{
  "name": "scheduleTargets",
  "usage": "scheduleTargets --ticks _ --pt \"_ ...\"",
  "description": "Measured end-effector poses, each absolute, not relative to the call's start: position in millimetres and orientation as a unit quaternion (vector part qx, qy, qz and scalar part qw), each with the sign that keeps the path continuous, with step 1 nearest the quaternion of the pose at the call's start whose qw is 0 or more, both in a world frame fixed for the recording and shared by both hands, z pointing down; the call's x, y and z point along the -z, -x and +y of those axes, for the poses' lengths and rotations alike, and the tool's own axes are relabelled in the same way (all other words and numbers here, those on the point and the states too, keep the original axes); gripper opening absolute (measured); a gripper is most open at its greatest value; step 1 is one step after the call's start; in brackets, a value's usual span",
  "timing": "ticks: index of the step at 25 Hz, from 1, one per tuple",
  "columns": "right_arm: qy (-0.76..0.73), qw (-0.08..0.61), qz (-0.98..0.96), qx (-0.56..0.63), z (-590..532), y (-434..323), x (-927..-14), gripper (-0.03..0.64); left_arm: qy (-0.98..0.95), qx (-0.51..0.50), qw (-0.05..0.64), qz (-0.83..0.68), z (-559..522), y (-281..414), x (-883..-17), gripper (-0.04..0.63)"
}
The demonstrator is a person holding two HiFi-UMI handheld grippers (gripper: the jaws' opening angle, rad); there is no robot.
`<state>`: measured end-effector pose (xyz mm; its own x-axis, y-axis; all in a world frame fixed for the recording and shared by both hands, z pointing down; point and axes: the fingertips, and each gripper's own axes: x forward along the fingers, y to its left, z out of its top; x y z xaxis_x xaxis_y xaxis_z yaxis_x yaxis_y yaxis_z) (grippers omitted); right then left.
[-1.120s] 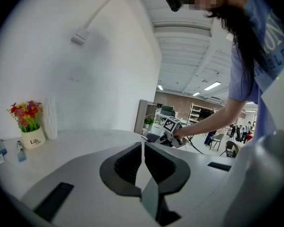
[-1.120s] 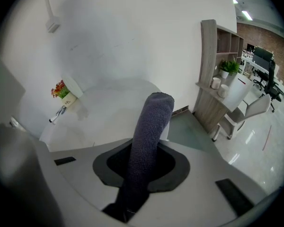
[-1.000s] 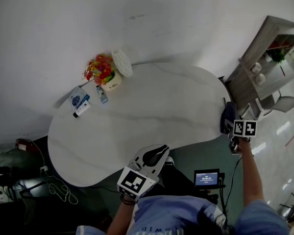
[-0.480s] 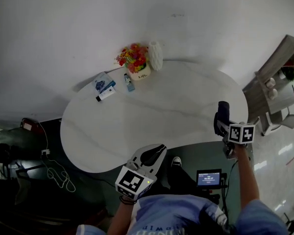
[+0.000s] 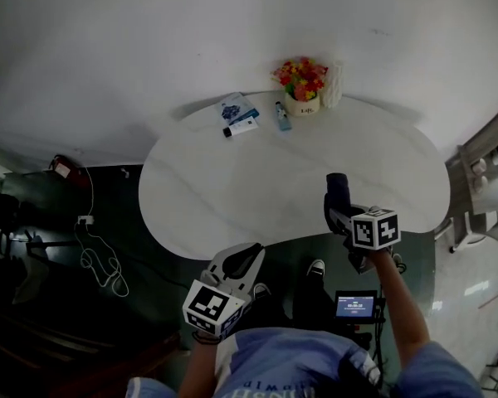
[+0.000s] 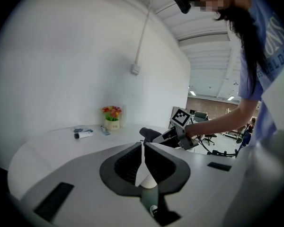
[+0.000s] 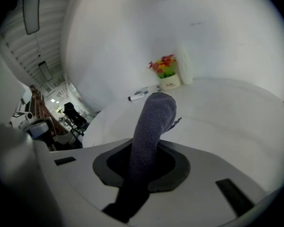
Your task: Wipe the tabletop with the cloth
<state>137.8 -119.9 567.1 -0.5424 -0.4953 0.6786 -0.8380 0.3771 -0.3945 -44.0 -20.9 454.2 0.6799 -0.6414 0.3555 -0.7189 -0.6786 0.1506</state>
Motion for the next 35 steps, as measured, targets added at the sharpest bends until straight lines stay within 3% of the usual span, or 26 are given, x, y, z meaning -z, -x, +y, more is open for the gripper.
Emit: scheduleTargets --ticks 11,19,26,35 --pt "-0.251 0.249 -0.869 -0.346 -54 123 -573 0.074 -0.856 -0.130 0.152 -0.477 43 197 -466 0.015" --pt "-0.141 0.294 -0.885 -0.333 14 240 -591 0.074 -0.824 -0.119 0.172 -0.526 81 255 -472 0.015" --pt "-0.121 0.332 -0.875 -0.331 27 267 -622 0.074 -0.822 -0.116 0.179 -0.529 88 264 -475 0.015" --pt "-0.193 0.343 -0.853 -0.344 -13 207 -634 0.074 -0.849 -0.125 0.176 -0.482 66 240 -478 0.015"
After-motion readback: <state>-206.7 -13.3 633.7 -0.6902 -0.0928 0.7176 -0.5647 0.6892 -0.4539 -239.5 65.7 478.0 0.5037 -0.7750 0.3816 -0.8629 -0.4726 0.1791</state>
